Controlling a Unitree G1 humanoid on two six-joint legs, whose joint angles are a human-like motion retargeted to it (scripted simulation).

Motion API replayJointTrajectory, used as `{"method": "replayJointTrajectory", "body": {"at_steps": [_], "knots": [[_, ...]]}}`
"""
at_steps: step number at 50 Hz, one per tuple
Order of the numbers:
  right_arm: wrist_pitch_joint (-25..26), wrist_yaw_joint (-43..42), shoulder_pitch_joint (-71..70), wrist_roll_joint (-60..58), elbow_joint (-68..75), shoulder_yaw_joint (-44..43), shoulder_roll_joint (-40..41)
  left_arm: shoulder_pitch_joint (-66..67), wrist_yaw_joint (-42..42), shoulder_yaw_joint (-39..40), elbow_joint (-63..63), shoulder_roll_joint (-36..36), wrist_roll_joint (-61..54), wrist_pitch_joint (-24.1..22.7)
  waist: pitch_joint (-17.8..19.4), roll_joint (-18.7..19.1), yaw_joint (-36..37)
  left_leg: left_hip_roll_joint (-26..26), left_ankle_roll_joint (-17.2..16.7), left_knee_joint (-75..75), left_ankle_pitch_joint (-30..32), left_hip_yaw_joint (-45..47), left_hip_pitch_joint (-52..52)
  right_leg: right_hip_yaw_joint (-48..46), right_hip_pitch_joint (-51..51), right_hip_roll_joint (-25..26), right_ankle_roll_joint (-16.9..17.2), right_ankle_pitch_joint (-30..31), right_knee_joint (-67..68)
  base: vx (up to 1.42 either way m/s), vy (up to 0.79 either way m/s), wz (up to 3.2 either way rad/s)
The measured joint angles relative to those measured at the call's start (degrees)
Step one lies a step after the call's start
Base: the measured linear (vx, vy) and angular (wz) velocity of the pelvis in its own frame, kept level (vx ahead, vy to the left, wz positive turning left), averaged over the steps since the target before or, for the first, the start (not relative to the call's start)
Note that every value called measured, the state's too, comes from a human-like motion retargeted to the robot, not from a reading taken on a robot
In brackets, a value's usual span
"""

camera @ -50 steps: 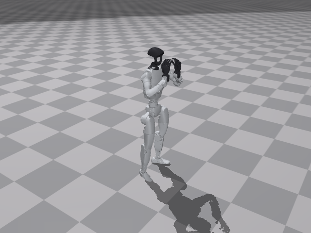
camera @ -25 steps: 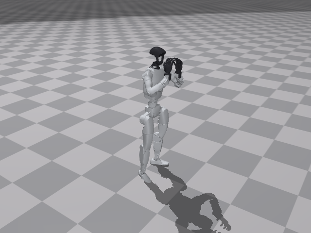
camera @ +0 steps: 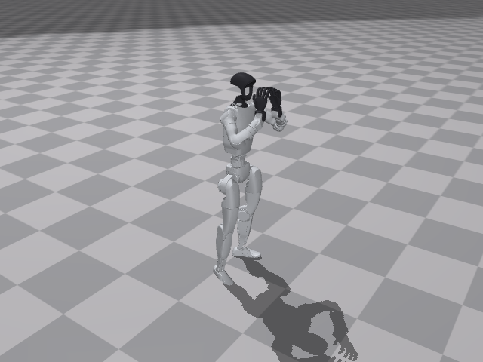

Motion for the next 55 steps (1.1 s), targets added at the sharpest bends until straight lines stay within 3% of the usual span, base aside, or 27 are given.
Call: {"method": "replayJointTrajectory", "body": {"at_steps": [4, 10, 17, 23, 29, 35, 41, 44, 47, 49, 53, 55], "knots": [[-2.2, -3.5, 6.7, 11.1, 0.2, -6.9, -0.8, 2.5, 1.4, 3.5, -0.6, 4.2, -0.8, 0.9, 0.3, 0.3, -0.1, 0.0, -0.1, -0.1, 0.1, 0.0, 0.2, -0.1, 0.3, 0.0, -0.1, 0.0, -0.1, 0.0, 0.0, 0.0], [-1.6, -1.1, -2.3, 11.8, 2.3, 1.7, 8.9, -8.0, 1.9, -6.8, 5.5, -7.1, 6.0, 3.4, -0.7, 0.9, -1.7, -0.2, 0.0, 0.0, -0.1, 0.4, 0.4, 0.4, 0.3, -0.2, -0.5, -0.2, -0.1, 0.0, 0.0, 0.0], [-3.2, -4.6, 4.0, 11.7, 0.5, -8.6, -1.4, -3.6, 3.4, -1.0, 1.2, 2.0, 6.4, 2.2, 0.4, 2.0, -3.3, -0.3, -0.2, 0.1, -0.1, 1.5, 0.7, 1.5, 0.0, -0.2, -0.3, 0.0, 0.1, 0.0, 0.0, -0.05], [-1.7, -3.4, -1.9, 7.1, -1.7, 1.6, 4.1, -9.0, 3.1, -7.8, 5.8, -8.0, 3.3, 1.4, 0.1, 2.6, -5.1, -0.5, 0.0, 0.1, -0.2, 3.0, 1.0, 3.2, -0.7, -0.1, -0.2, 0.2, -0.1, -0.01, -0.01, -0.24], [-2.8, -6.8, 6.3, 8.5, -0.8, -9.4, -3.9, -3.9, 2.8, -3.2, 1.7, 1.7, 1.8, 0.0, 0.8, 3.4, -5.9, 0.0, -0.2, -0.3, 0.2, 4.8, 1.0, 4.7, -1.7, 0.9, 0.1, 0.9, -0.3, -0.02, -0.03, -0.28], [0.8, -5.2, -1.3, 0.4, -2.2, 1.8, 0.6, -11.4, 2.9, -9.6, 7.2, -10.7, -2.2, 0.1, 0.1, 3.7, -7.4, 0.6, -0.5, -0.7, 0.5, 6.6, 1.0, 6.1, -2.5, 2.0, 0.1, 1.5, -1.1, -0.01, -0.04, -0.25], [-0.6, -9.9, 7.9, 4.4, -0.4, -11.0, -8.7, -7.9, 3.4, -6.3, 2.6, 0.5, -3.2, -1.0, 0.9, 4.6, -8.6, 0.9, -0.9, -1.0, 0.9, 7.6, 1.0, 7.0, -2.9, 2.6, 0.1, 2.0, -1.6, 0.0, -0.01, -0.03], [1.0, -8.3, 5.8, 5.5, -0.9, -7.7, -6.0, -8.6, 1.2, -7.8, 3.9, -6.8, -9.8, -0.3, 0.7, 4.3, -8.8, 0.8, -0.8, -1.1, 0.7, 8.1, 1.3, 7.5, -3.0, 2.6, 0.1, 2.0, -1.6, 0.0, 0.0, 0.0], [3.5, -7.0, -0.9, -2.3, -2.1, 0.0, -3.0, -12.8, 1.1, -11.0, 8.0, -15.0, -10.7, -0.4, 0.2, 4.3, -9.3, 0.9, -0.7, -1.0, 0.6, 8.7, 1.4, 8.1, -3.1, 2.8, 0.1, 1.9, -1.6, 0.01, -0.02, -0.12], [4.1, -9.2, -0.8, -5.9, -1.6, -1.9, -4.6, -13.9, 1.5, -11.0, 7.6, -12.5, -7.8, -0.9, 0.0, 4.7, -9.6, 1.1, -0.8, -1.0, 0.6, 9.0, 1.4, 8.4, -3.3, 3.2, 0.1, 2.1, -1.7, 0.01, -0.02, -0.09], [2.5, -13.0, 6.9, -3.3, 0.3, -12.7, -12.1, -9.4, 1.3, -7.9, 1.8, -0.2, -7.4, -2.6, 0.6, 5.4, -9.8, 1.7, -1.1, -0.9, 0.8, 9.6, 1.5, 8.7, -3.4, 4.0, 0.1, 2.3, -1.8, 0.0, 0.0, 0.0], [2.1, -13.6, 9.3, -0.6, 0.4, -15.6, -12.2, -7.4, 0.5, -6.6, 1.1, 0.3, -9.9, -2.1, 0.7, 5.4, -9.7, 1.8, -1.2, -0.9, 0.8, 9.9, 1.7, 8.9, -3.3, 4.1, 0.1, 2.3, -1.9, 0.0, 0.0, 0.0]]}}
